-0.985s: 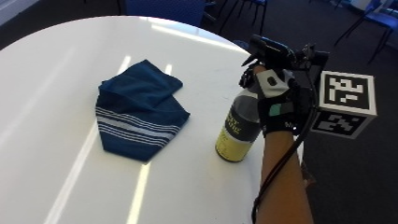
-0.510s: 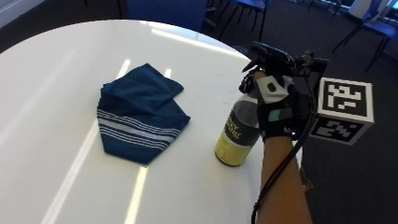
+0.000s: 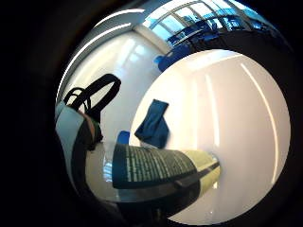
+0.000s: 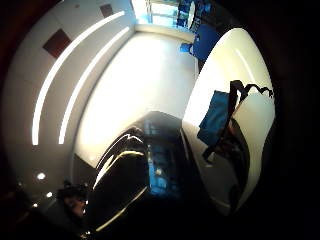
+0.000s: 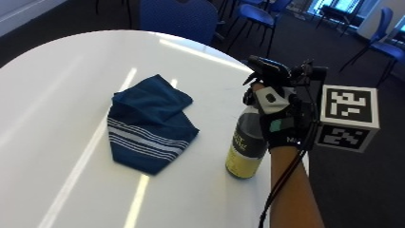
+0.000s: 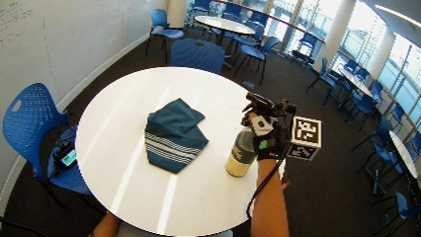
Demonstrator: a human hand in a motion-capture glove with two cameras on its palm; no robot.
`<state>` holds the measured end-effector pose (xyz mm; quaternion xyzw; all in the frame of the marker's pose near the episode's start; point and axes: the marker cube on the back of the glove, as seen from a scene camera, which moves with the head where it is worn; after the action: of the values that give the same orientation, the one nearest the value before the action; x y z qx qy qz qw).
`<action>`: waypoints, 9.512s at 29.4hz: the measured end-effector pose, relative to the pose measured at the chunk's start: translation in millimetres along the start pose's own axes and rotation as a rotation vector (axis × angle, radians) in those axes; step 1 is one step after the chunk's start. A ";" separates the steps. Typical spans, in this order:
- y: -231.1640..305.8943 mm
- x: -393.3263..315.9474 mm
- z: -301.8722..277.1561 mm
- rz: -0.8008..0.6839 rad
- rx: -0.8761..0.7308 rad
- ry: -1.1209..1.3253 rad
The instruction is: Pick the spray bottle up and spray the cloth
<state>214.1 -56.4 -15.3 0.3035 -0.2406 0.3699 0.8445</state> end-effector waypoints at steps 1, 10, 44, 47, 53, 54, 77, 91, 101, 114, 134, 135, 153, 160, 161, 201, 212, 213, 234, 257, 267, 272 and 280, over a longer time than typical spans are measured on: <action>-1.8 -3.0 0.2 -0.011 -0.002 0.032; -35.0 -45.4 13.3 -0.148 -0.026 0.338; -22.2 -66.3 125.9 -0.698 -0.077 1.177; -16.4 -63.2 133.3 -0.733 -0.086 1.211; -3.8 -53.7 143.4 -0.808 -0.105 1.309; -1.3 -52.2 145.4 -0.823 -0.110 1.325; 31.4 -34.2 182.8 -1.170 -0.114 1.567; 52.1 -18.9 199.3 -1.318 -0.134 1.667; 56.7 -13.6 200.4 -1.329 -0.151 1.686; 58.3 -7.8 202.1 -1.327 -0.160 1.692; 61.5 -6.0 201.9 -1.313 -0.175 1.670; 61.3 -7.2 201.3 -1.307 -0.175 1.659; 55.2 -56.8 190.3 -1.211 -0.122 1.385; 56.5 -64.4 184.7 -1.078 -0.194 1.224; 56.1 -65.4 183.7 -1.054 -0.201 1.200; 4.1 -83.1 147.2 -0.171 -0.349 -0.012; -6.7 -86.2 167.9 -0.012 -0.353 -0.250; -6.9 -87.0 171.0 -0.004 -0.358 -0.266; -39.6 -78.7 189.3 -0.051 -0.223 -0.272; -104.4 -49.4 174.7 0.009 -0.045 -0.107; -109.9 -48.1 175.1 0.018 -0.038 -0.080; -111.4 -56.5 179.0 -0.014 -0.041 -0.033; -119.5 -67.6 174.7 -0.033 -0.029 -0.013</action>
<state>233.1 -274.2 24.4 0.2976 -0.2461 0.3507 0.8531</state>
